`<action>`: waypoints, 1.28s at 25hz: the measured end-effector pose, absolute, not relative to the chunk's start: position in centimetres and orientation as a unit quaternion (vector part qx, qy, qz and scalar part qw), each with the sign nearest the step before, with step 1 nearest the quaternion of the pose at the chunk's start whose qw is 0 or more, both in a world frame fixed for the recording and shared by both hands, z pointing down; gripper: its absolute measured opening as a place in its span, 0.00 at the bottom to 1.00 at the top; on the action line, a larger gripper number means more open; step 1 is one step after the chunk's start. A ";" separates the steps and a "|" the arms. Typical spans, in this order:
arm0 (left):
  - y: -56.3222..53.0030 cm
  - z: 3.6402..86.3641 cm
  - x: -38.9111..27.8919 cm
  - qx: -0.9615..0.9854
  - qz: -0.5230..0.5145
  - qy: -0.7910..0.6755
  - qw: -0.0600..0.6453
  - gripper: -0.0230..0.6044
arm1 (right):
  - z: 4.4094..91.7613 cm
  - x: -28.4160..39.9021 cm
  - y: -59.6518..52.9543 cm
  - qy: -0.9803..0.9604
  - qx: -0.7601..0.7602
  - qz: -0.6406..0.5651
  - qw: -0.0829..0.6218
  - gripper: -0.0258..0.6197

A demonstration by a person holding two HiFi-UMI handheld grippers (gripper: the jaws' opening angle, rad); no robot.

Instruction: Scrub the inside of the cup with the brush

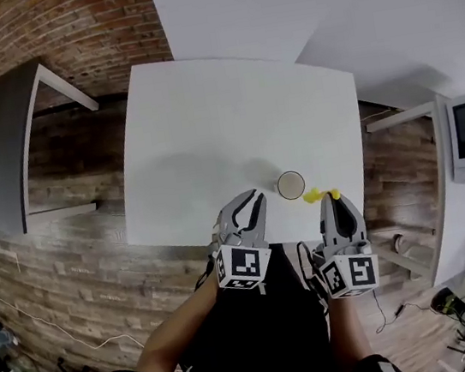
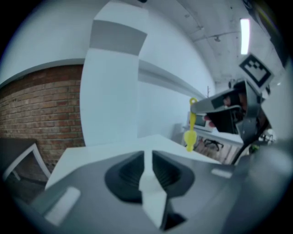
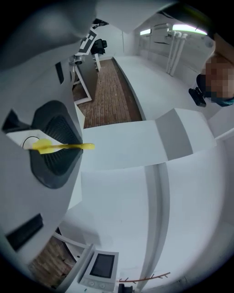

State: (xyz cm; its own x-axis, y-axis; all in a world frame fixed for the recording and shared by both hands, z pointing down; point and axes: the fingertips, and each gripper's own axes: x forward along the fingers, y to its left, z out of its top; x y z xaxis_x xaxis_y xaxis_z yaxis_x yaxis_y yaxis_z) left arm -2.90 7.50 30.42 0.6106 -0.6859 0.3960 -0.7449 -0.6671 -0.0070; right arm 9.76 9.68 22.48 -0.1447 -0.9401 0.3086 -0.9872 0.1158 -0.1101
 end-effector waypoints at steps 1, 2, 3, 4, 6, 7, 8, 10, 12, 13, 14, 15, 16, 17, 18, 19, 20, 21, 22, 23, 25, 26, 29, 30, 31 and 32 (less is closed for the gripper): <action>7.6 29.7 -3.1 0.896 0.182 -0.398 0.073 0.12 | 21.8 9.7 10.0 -0.744 0.648 0.142 0.079 0.09; 7.8 29.1 -3.3 0.898 0.180 -0.396 0.066 0.11 | 21.2 9.6 10.4 -0.746 0.647 0.139 0.077 0.09; 8.0 28.4 -3.5 0.900 0.178 -0.395 0.059 0.11 | 20.7 9.4 10.8 -0.748 0.645 0.135 0.075 0.09; 8.1 27.9 -3.7 0.901 0.176 -0.394 0.053 0.10 | 20.2 9.2 11.2 -0.750 0.644 0.132 0.074 0.09; 8.5 26.7 -4.3 0.901 0.172 -0.396 0.045 0.08 | 19.6 8.7 11.9 -0.753 0.641 0.131 0.069 0.09; 8.6 26.1 -4.6 0.900 0.170 -0.400 0.042 0.07 | 19.4 8.4 12.2 -0.756 0.638 0.132 0.066 0.09; 8.7 25.6 -4.7 0.898 0.168 -0.404 0.040 0.06 | 19.3 8.3 12.5 -0.758 0.635 0.132 0.063 0.09; 8.9 24.6 -4.9 0.896 0.161 -0.412 0.038 0.04 | 18.8 8.0 12.9 -0.766 0.628 0.126 0.055 0.09; 9.2 23.4 -4.8 0.896 0.148 -0.418 0.037 0.04 | 18.0 7.9 13.2 -0.773 0.622 0.114 0.043 0.09; 9.4 22.8 -4.8 0.896 0.142 -0.420 0.035 0.04 | 17.7 7.8 13.3 -0.776 0.620 0.109 0.037 0.09; 9.5 22.2 -4.8 0.896 0.139 -0.421 0.031 0.04 | 17.4 7.9 13.3 -0.778 0.619 0.105 0.033 0.09; 9.6 21.7 -4.7 0.895 0.137 -0.423 0.026 0.04 | 17.2 8.0 13.3 -0.778 0.618 0.104 0.029 0.09; 9.7 21.3 -4.5 0.895 0.137 -0.424 0.023 0.04 | 17.1 8.3 13.3 -0.778 0.619 0.105 0.027 0.09; 9.8 21.0 -4.3 0.895 0.136 -0.424 0.020 0.04 | 17.1 8.7 13.3 -0.777 0.620 0.108 0.026 0.09; 10.0 20.7 -4.1 0.895 0.136 -0.425 0.020 0.04 | 17.0 9.0 13.3 -0.775 0.622 0.112 0.026 0.09; 10.1 20.6 -3.9 0.894 0.136 -0.426 0.021 0.04 | 17.0 9.4 13.4 -0.773 0.624 0.116 0.027 0.09; 10.3 20.4 -3.7 0.894 0.135 -0.427 0.021 0.04 | 17.0 9.7 13.4 -0.771 0.625 0.119 0.028 0.09; 10.4 20.1 -3.5 0.893 0.134 -0.430 0.018 0.04 | 16.9 9.9 13.5 -0.771 0.625 0.119 0.031 0.09; 10.4 19.9 -3.2 0.891 0.134 -0.433 0.013 0.04 | 16.9 10.1 13.6 -0.773 0.622 0.118 0.033 0.09; 10.3 19.7 -3.0 0.889 0.133 -0.438 0.007 0.04 | 16.9 10.2 13.7 -0.777 0.618 0.118 0.035 0.09; 10.5 19.3 -2.4 0.886 0.132 -0.445 0.000 0.04 | 16.9 10.5 14.1 -0.783 0.610 0.118 0.035 0.09; 10.6 19.2 -2.1 0.885 0.132 -0.447 0.000 0.04 | 16.9 10.7 14.3 -0.784 0.609 0.119 0.034 0.09; 10.9 19.4 -1.5 0.883 0.138 -0.449 0.000 0.04 | 17.0 11.3 14.7 -0.786 0.606 0.120 0.032 0.09; 11.0 19.4 -1.3 0.882 0.141 -0.449 -0.001 0.04 | 17.1 11.3 14.7 -0.788 0.604 0.120 0.033 0.09; 11.0 19.5 -1.2 0.881 0.144 -0.450 -0.003 0.04 | 17.2 11.4 14.7 -0.789 0.601 0.118 0.035 0.09; 11.0 19.5 -1.1 0.880 0.145 -0.452 -0.004 0.04 | 17.1 11.4 14.8 -0.791 0.599 0.115 0.038 0.09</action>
